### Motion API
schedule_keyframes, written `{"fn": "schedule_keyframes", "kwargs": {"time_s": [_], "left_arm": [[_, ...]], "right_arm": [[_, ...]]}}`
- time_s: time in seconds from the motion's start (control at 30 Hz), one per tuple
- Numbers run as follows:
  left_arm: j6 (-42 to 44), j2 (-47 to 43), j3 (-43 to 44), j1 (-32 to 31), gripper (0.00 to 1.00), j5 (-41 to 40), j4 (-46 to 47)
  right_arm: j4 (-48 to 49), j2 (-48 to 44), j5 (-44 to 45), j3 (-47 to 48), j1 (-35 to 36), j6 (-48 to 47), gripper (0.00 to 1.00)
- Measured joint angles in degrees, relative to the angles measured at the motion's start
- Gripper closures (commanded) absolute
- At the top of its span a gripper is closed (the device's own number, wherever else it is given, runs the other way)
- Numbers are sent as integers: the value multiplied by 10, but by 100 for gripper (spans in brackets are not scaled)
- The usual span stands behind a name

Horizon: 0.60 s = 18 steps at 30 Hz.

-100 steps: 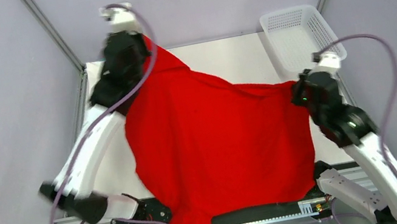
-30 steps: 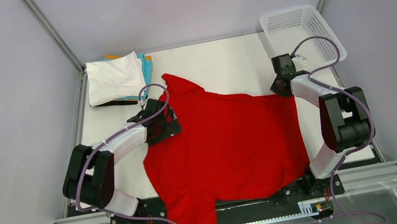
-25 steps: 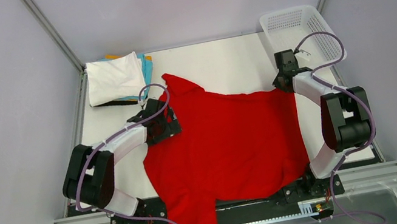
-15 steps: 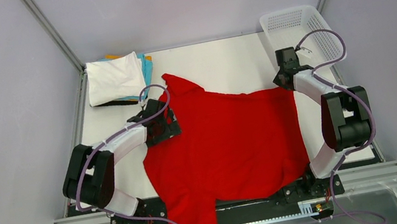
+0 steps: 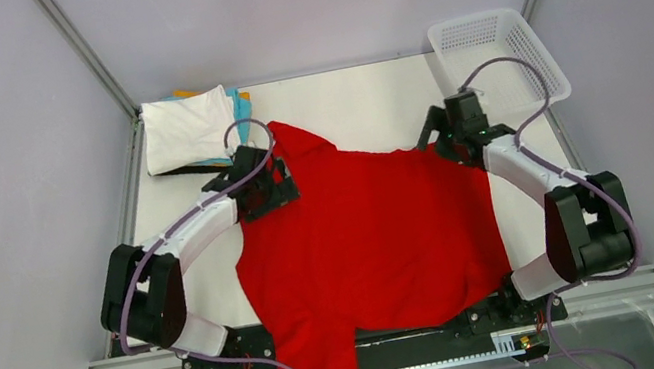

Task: Fold and stack the t-shirts
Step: Flatten out the tshirt

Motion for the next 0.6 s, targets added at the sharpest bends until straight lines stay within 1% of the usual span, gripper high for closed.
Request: {"fn": "schedule_keyframes", "kwargs": {"time_s": [0.1, 0.17, 0.2, 0.33, 0.4, 0.5, 0.6], "left_arm": [[-13, 13, 58, 12, 1, 6, 7], [-22, 41, 109, 24, 3, 10, 18], [-26, 60, 137, 30, 6, 13, 24], [-32, 144, 225, 53, 14, 28, 49], [-33, 179, 252, 60, 21, 32, 50], [-37, 238, 298, 68, 27, 37, 49], [-40, 287, 327, 69, 38, 41, 42]], "right_arm": [[3, -1, -32, -19, 49, -2, 1], [4, 2, -58, -32, 74, -2, 1], [4, 6, -69, -36, 81, -1, 1], [7, 23, -86, -48, 83, -2, 0], [7, 27, -88, -56, 82, -2, 1], [7, 30, -88, -65, 82, -2, 0], [9, 40, -88, -66, 82, -2, 1]]}}
